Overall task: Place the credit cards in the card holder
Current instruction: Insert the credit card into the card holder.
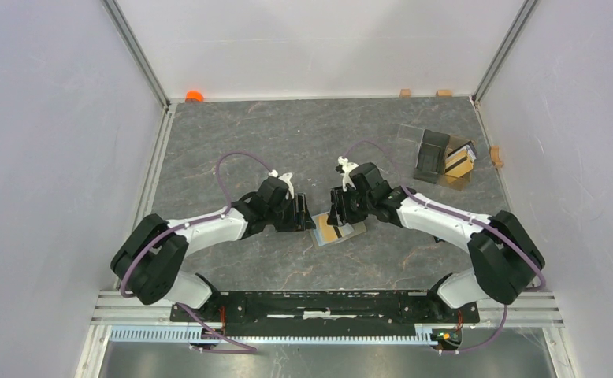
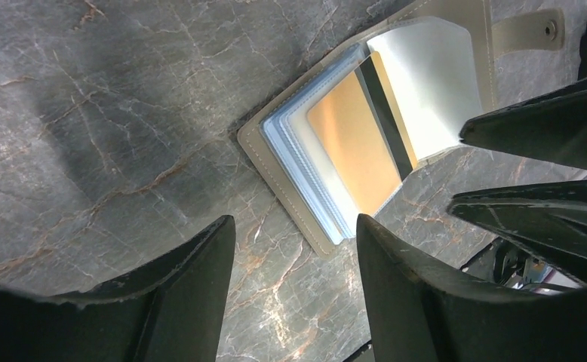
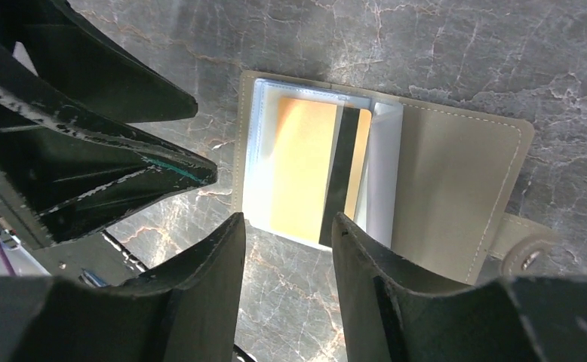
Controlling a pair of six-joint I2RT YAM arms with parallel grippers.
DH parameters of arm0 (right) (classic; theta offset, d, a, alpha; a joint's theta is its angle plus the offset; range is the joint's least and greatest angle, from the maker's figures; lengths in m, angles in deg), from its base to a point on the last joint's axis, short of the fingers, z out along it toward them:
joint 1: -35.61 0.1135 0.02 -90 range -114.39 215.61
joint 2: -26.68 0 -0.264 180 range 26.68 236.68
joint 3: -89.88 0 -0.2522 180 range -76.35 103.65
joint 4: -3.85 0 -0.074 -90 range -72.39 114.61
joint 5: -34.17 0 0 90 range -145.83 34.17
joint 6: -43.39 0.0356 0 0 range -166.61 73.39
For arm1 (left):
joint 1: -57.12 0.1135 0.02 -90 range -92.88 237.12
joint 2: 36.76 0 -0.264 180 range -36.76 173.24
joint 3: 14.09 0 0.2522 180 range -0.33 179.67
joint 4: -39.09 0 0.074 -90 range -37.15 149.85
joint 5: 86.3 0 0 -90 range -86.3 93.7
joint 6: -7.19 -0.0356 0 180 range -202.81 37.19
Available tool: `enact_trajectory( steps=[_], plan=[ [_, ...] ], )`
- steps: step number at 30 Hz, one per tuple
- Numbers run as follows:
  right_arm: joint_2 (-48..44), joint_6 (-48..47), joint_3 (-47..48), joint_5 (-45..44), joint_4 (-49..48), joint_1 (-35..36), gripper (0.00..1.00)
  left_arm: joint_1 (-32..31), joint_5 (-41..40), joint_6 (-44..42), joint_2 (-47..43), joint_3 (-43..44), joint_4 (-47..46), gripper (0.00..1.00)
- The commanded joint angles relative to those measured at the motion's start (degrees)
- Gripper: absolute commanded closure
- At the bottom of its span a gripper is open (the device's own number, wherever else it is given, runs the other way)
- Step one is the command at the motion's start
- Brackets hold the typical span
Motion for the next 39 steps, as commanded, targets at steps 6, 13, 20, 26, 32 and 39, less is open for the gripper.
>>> enact_trajectory(
  steps=[6,13,20,26,32,39],
  plan=[
    [5.3,-2.35,2.46,-6.1,0.28,1.03,0.47,0.29,2.23,3.67,3.13,-1.2,-6.35,0.38],
    [8.21,-2.45,2.21,-5.58,-0.93,1.71,0.47,0.29,2.59,4.15,4.97,-1.63,-7.77,0.42],
    [9.28,-1.58,2.92,-4.69,-1.56,3.66,0.51,0.29,3.38,4.5,6.63,-1.81,-9.21,0.45],
    [9.56,-1.46,4.68,-4.48,-1.25,5.27,0.52,0.29,3.45,4.5,6.23,-2.12,-9.9,0.46],
    [10.74,-1.62,5.35,-6.14,-0.3,5.92,0.53,0.29,3.16,4.58,5.85,-2.44,-10.37,0.47],
    [7.02,-4.4,4.37,-10.24,-0.43,5.88,0.33,0.34,-0.66,5.78,3.63,-3.05,-8.52,0.36]
  ],
)
